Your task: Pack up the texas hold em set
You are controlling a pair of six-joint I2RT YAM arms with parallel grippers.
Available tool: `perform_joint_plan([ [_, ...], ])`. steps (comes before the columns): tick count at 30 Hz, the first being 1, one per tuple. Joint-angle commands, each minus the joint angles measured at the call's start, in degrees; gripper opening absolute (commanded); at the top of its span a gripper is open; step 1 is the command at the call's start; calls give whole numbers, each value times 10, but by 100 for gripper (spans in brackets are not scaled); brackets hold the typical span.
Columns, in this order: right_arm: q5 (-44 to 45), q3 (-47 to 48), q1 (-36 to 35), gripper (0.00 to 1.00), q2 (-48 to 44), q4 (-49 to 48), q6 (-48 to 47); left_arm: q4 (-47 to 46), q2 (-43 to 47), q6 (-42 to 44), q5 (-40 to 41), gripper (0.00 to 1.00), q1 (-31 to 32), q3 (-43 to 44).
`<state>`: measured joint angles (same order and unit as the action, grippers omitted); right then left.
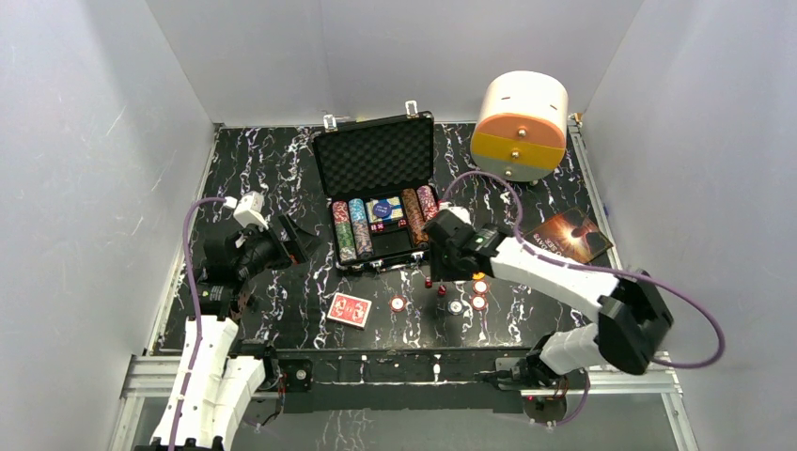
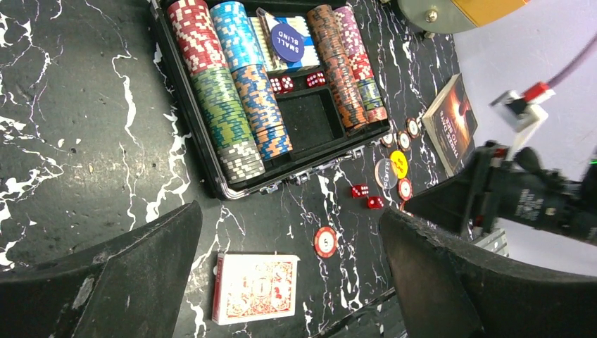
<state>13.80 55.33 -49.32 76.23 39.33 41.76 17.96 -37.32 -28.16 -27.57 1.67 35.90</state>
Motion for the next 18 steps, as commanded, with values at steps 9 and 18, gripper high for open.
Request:
perform_joint_plan([
  [9,19,42,-19,58,143,-85,0,-1,-1,0,2,98,-3,5],
  [18,25,53,-21,52,159,-88,-2,0,-2,-1,5,98,-3,6],
])
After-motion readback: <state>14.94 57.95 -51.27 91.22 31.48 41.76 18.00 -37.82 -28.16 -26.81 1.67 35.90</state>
